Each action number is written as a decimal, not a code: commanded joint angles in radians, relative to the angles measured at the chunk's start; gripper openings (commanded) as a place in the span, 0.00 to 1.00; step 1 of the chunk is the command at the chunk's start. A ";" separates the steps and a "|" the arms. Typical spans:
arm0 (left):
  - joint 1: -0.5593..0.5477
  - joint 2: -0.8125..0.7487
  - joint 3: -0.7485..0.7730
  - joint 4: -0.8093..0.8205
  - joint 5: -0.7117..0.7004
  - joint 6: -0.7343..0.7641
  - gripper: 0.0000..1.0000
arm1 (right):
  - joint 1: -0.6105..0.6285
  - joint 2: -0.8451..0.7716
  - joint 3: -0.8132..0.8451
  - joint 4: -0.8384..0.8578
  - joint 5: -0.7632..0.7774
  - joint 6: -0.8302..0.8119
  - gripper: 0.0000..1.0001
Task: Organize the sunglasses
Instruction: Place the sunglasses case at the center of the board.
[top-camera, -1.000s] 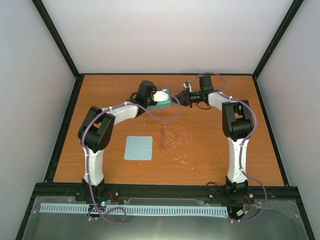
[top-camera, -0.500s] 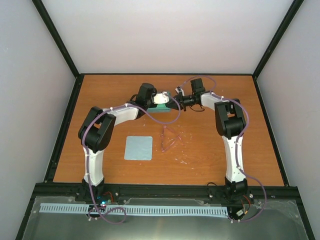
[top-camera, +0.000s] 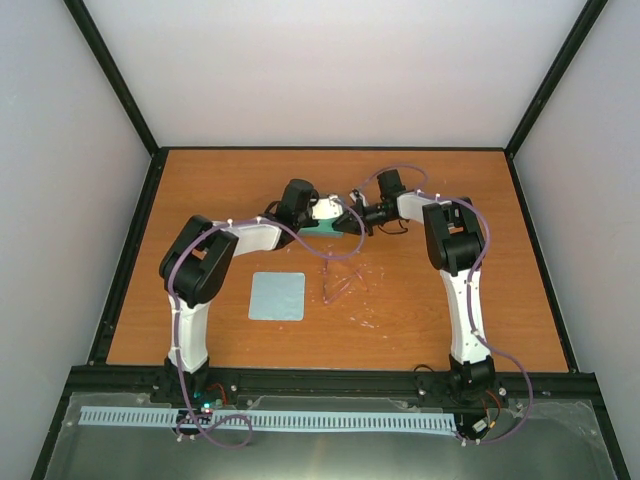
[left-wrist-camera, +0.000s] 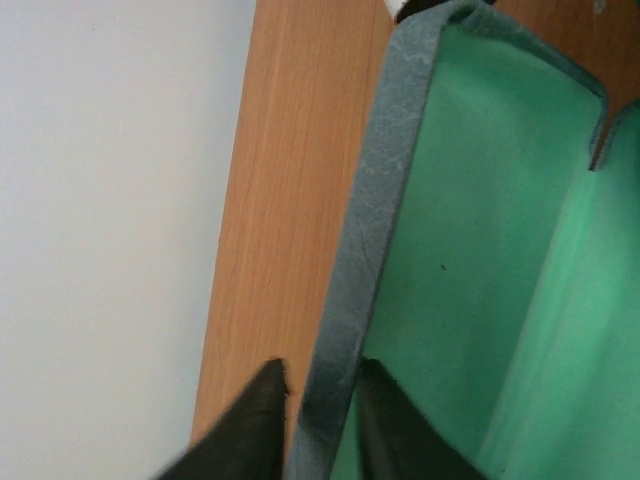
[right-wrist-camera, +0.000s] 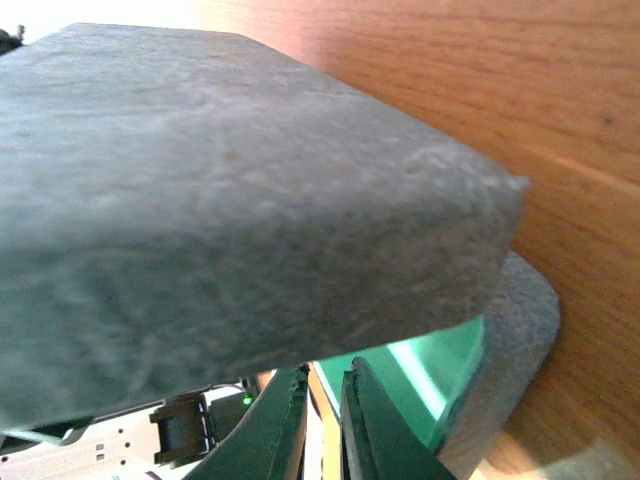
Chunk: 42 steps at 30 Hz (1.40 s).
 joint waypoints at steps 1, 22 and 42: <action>-0.012 -0.053 0.001 0.063 -0.019 -0.040 0.28 | 0.010 0.016 -0.016 -0.026 0.040 -0.030 0.10; 0.016 -0.500 0.013 -0.391 0.298 -0.423 0.81 | 0.011 -0.102 -0.017 -0.018 0.102 -0.026 0.23; 0.291 -0.600 -0.153 -0.851 0.647 -0.275 0.29 | 0.084 -0.668 -0.320 -0.495 0.616 -0.275 0.38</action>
